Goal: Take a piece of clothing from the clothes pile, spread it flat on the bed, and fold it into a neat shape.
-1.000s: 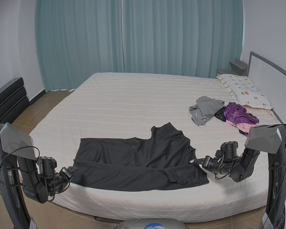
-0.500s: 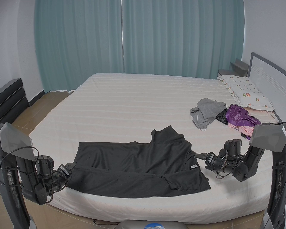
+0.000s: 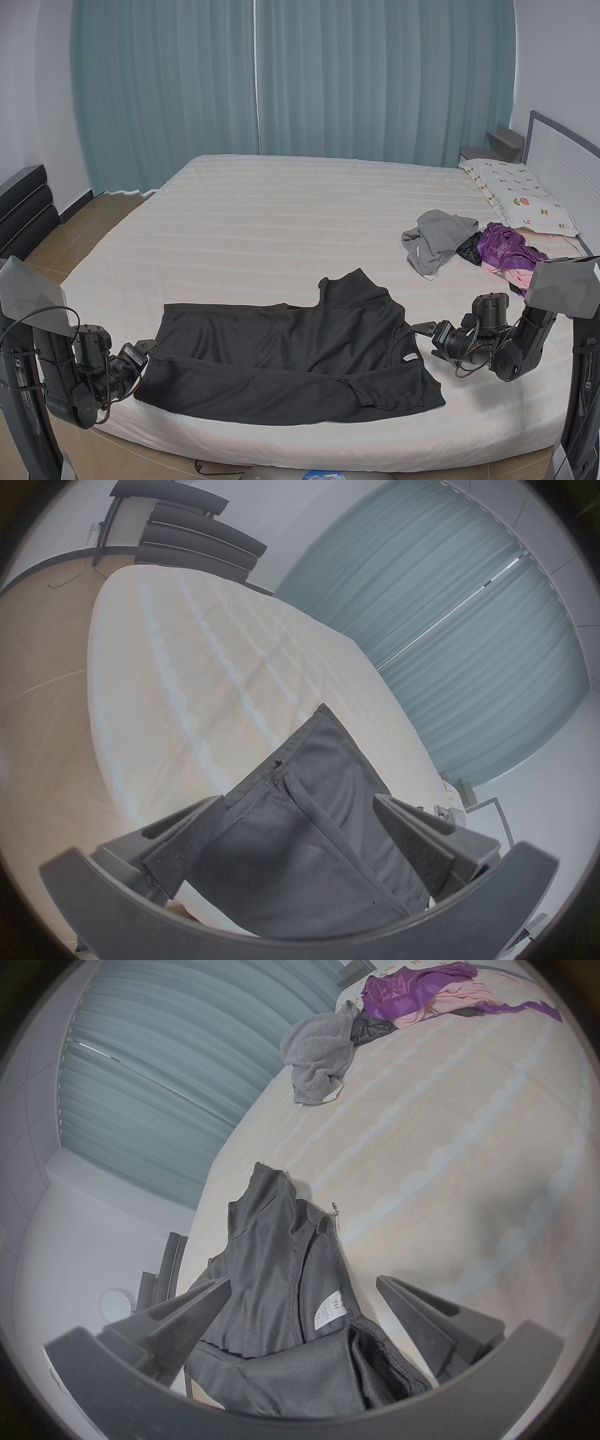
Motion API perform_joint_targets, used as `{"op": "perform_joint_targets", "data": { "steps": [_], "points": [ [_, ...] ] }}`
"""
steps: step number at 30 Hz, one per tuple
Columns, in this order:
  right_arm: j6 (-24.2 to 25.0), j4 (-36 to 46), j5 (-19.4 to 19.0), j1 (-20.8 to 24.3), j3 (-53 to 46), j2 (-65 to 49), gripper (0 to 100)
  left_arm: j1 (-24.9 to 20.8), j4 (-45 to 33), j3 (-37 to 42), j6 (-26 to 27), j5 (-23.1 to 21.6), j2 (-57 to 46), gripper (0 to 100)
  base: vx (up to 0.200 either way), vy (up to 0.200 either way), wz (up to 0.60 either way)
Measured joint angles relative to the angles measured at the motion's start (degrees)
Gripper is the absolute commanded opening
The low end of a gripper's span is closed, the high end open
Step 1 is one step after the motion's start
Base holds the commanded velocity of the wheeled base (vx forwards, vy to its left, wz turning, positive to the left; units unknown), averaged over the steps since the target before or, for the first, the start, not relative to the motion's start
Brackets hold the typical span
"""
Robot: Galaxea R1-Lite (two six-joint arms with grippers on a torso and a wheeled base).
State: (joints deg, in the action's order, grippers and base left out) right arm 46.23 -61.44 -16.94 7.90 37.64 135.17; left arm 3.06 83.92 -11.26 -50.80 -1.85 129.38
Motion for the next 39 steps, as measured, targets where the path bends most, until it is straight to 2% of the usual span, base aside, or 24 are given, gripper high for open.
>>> {"op": "perform_joint_targets", "data": {
  "steps": [4, 14, 20, 25, 33, 39],
  "points": [
    [0.1, 0.0, 0.0, 0.0, 0.0, 0.0, 100, 0.4, 0.0, -0.1, 0.0, 0.0, 0.1, 100, 0.000, 0.200, 0.00],
    [1.6, -0.8, 0.0, 0.0, 0.4, 0.0, 100, -0.4, 0.0, -1.3, 0.2, -0.3, 0.0, 100, 0.000, 0.000, 0.00],
    [2.7, -3.9, 0.0, 0.0, 0.0, 0.2, 100, -2.3, -1.4, -5.0, 0.3, -0.6, -0.6, 100, 0.000, 0.000, 0.00],
    [3.4, -4.5, 0.0, 0.0, -0.3, 0.4, 100, -3.4, -7.7, -11.9, 1.6, -0.8, -0.7, 100, 0.000, 0.000, 0.00],
    [4.2, -4.9, 0.0, 0.0, -0.6, 0.5, 100, -4.1, -24.9, -30.0, 6.7, -2.1, 0.8, 100, 0.000, 0.000, 0.00],
    [4.3, -4.9, 0.0, 0.1, -0.7, 0.5, 100, -4.0, -32.4, -43.3, 10.8, -2.7, 4.8, 100, 0.000, 0.000, 0.00]
  ]
}}
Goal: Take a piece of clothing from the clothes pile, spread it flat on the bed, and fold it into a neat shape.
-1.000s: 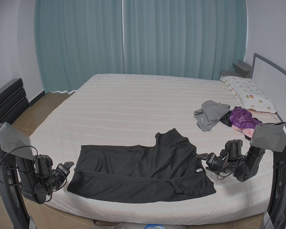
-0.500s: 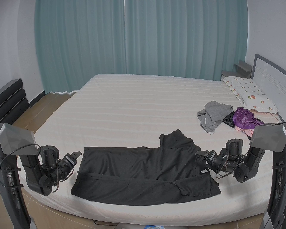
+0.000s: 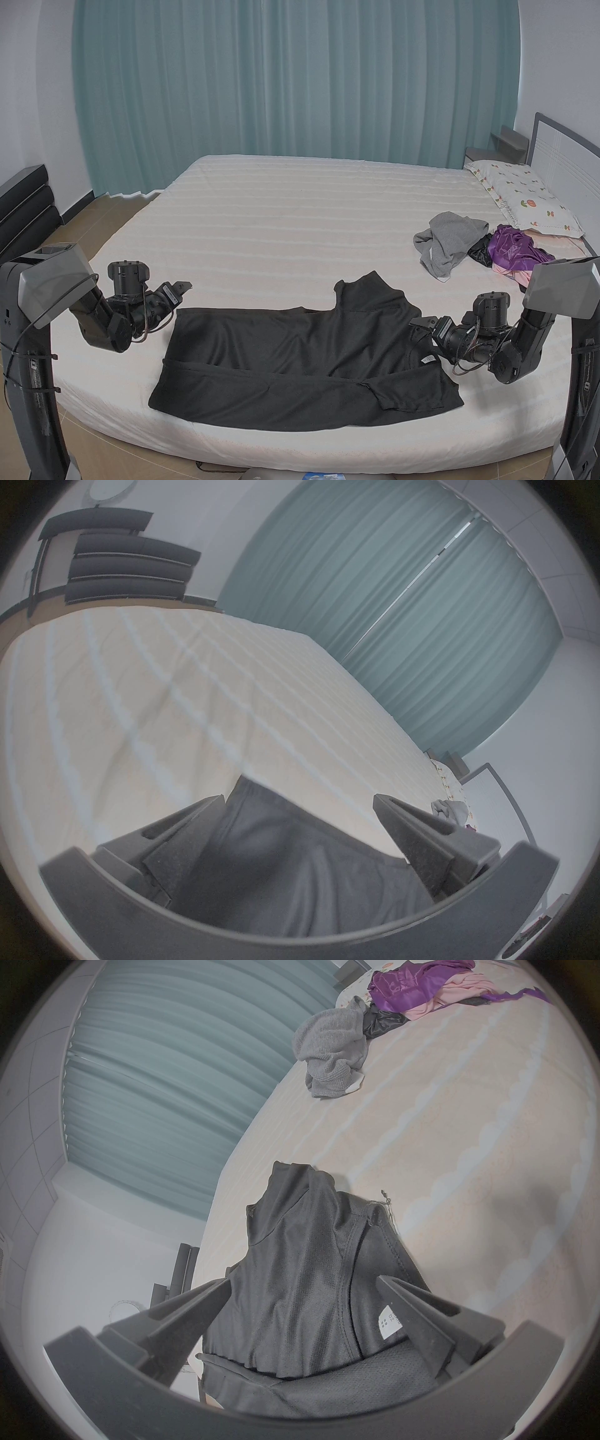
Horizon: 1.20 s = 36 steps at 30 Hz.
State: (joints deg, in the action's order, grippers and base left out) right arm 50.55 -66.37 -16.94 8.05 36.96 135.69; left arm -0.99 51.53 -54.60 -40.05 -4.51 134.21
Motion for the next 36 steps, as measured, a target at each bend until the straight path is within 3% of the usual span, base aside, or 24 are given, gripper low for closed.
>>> {"op": "perform_joint_targets", "data": {
  "steps": [12, 20, 28, 29, 36],
  "points": [
    [0.0, 0.0, 0.0, 0.2, -0.2, 0.1, 100, 0.0, -21.0, -24.7, 3.1, -0.3, 10.3, 100, 0.000, 0.000, 0.00],
    [-0.1, -0.1, 0.1, 0.3, -0.2, 0.1, 100, -0.1, -19.2, -28.8, 5.0, 4.0, 15.8, 100, 0.000, 0.000, 0.00],
    [-0.3, -0.1, 0.1, 0.4, -0.6, 0.1, 100, -0.1, -18.9, -29.6, 5.0, 4.4, 17.6, 100, 0.000, 0.000, 0.00],
    [-0.3, -0.1, 0.1, 0.4, -0.7, 0.1, 100, -0.1, -18.9, -29.6, 4.8, 4.3, 17.6, 0, 0.000, 0.000, 0.00],
    [-0.3, -0.1, 0.2, 0.4, -0.6, 0.2, 100, 0.0, -18.9, -29.1, 2.3, 4.4, 17.6, 0, 0.000, 0.000, 0.00]
  ]
}}
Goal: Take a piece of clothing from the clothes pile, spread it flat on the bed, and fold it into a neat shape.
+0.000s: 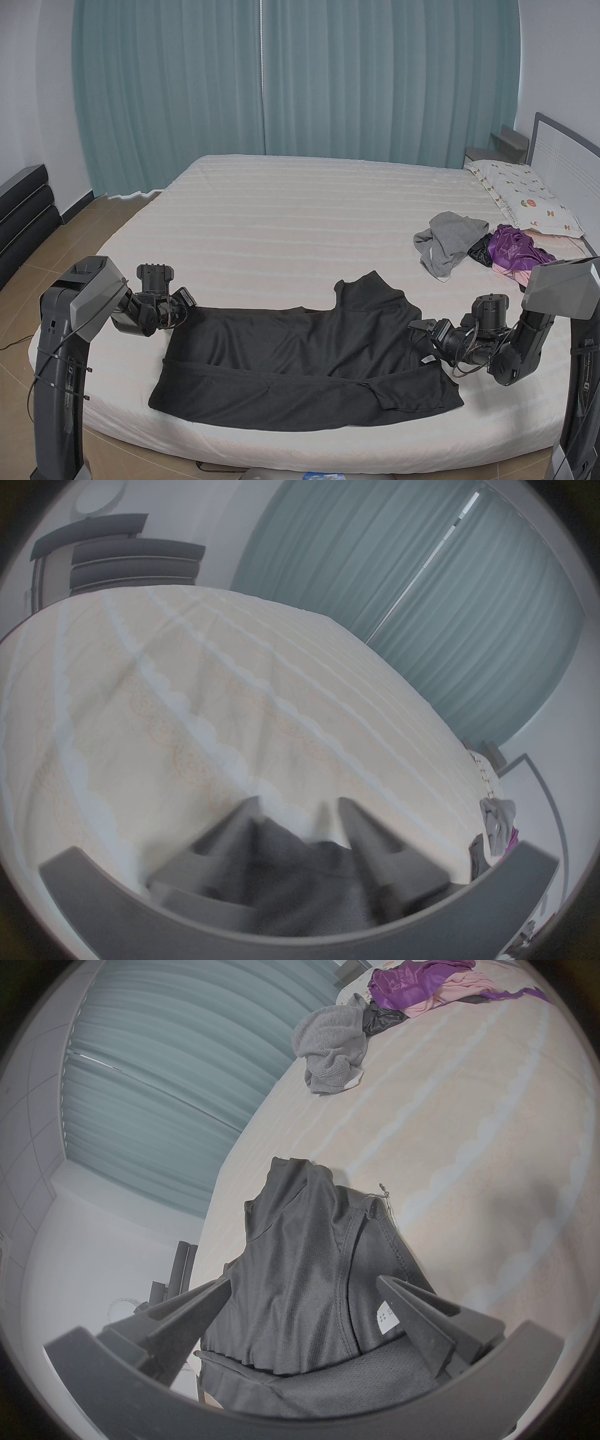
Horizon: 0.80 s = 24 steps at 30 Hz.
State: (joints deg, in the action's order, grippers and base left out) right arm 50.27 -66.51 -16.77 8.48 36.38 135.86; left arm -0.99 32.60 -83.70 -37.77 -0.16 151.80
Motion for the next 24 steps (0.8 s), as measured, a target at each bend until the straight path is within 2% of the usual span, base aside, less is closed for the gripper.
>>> {"op": "perform_joint_targets", "data": {
  "steps": [4, 9, 15, 24],
  "points": [
    [0.0, 0.0, 0.0, 0.0, 0.4, 0.1, 100, 0.3, 0.0, 0.1, -2.6, 0.9, -0.4, 0, 0.000, 0.000, 0.00],
    [-0.1, 0.7, 0.5, -0.1, 1.5, 0.3, 100, 1.3, 1.1, 0.7, -3.3, 3.5, -1.1, 0, 0.000, 0.000, 0.00],
    [-2.6, 1.6, 4.7, 0.8, 5.6, 1.0, 100, 1.7, 5.2, 1.5, -5.3, 4.6, -1.7, 0, 0.000, 0.000, 0.00],
    [-5.8, 13.9, 6.7, 1.7, 19.9, 1.7, 100, 1.9, 6.0, 2.3, -5.8, 4.7, -2.1, 0, 0.000, 0.000, 0.00]
  ]
}}
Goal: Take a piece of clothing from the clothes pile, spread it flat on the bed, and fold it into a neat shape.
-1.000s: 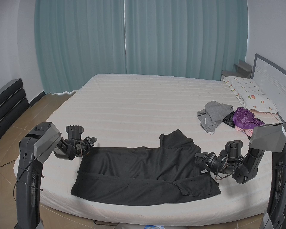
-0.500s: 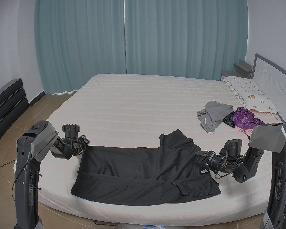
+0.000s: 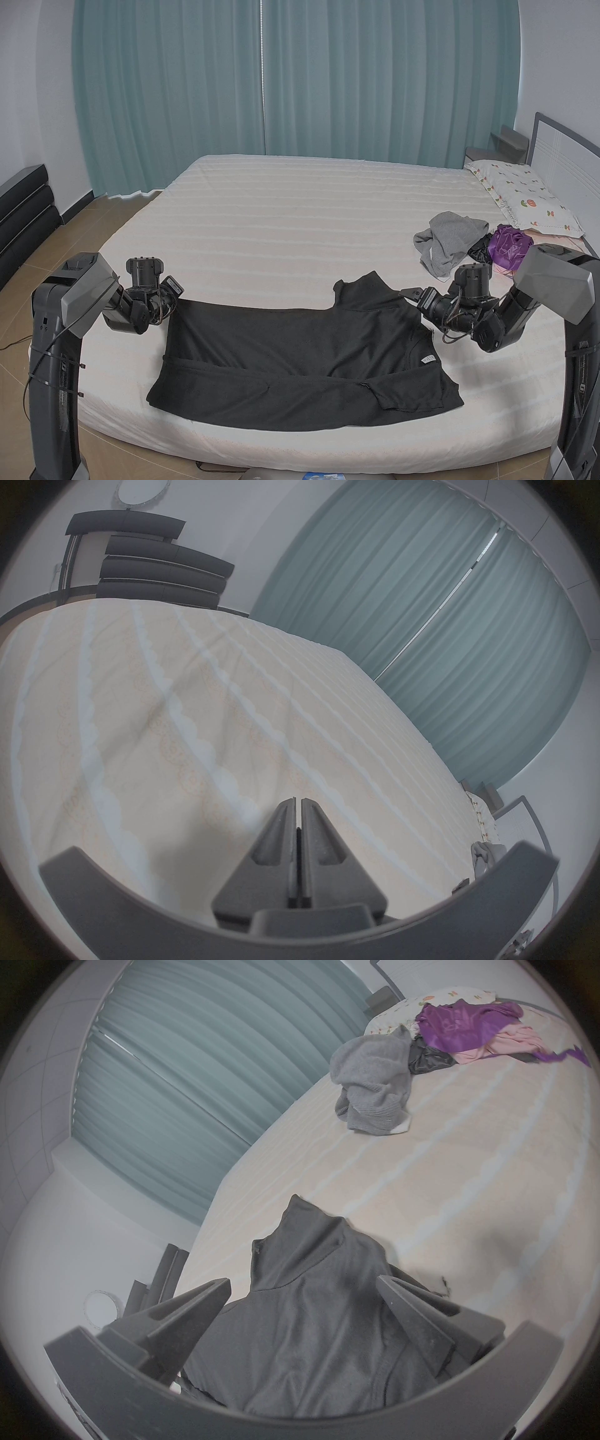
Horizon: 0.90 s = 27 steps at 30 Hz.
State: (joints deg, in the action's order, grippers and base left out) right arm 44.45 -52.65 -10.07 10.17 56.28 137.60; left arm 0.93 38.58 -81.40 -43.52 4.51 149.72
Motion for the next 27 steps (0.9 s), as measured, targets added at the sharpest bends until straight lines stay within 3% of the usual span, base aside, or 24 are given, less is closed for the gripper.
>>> {"op": "perform_joint_targets", "data": {
  "steps": [5, 11, 17, 27],
  "points": [
    [-3.8, 11.3, 1.9, 1.5, 10.8, 1.9, 100, -0.1, 0.0, 0.1, -0.1, -0.2, 0.0, 0, 0.000, 0.000, 0.00],
    [-8.0, 17.3, 5.0, 3.0, 23.3, 6.1, 100, -0.1, 0.1, 0.3, -0.2, -0.4, -0.1, 0, 0.000, 0.000, 0.00],
    [-10.5, 22.1, 8.3, 3.6, 33.9, 11.8, 100, -0.1, 0.0, 0.4, -0.3, -0.4, -0.1, 0, 0.000, 0.000, 0.00],
    [-11.2, 25.7, 10.5, 2.7, 43.7, 18.5, 100, 0.0, 0.0, 0.5, -0.2, -0.4, -0.2, 0, 0.000, 0.000, 0.00]
  ]
}}
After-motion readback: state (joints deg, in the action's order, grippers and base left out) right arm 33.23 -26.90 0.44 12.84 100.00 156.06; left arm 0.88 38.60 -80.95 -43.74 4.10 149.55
